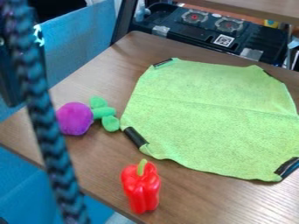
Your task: Fold the cloth from bottom left to top right
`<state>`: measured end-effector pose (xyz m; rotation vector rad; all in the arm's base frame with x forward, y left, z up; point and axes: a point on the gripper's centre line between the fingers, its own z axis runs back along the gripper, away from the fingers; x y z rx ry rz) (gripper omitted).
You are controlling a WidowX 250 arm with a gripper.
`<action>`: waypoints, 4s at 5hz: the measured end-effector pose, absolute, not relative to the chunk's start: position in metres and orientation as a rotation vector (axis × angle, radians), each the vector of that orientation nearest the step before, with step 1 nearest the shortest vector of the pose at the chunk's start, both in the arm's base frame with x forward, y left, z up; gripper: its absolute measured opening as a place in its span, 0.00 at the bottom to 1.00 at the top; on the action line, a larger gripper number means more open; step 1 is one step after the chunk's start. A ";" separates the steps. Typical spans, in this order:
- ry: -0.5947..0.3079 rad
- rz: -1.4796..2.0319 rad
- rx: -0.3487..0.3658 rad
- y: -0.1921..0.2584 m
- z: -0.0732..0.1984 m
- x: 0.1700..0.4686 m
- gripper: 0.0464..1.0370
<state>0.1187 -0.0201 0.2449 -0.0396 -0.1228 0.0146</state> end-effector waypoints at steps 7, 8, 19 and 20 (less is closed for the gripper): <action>-0.122 0.824 -0.121 0.002 0.118 0.292 0.96; -0.135 0.932 -0.159 0.007 0.092 0.303 0.96; -0.182 1.024 0.098 0.011 0.013 0.311 0.63; -0.160 1.031 0.101 0.010 0.013 0.308 0.33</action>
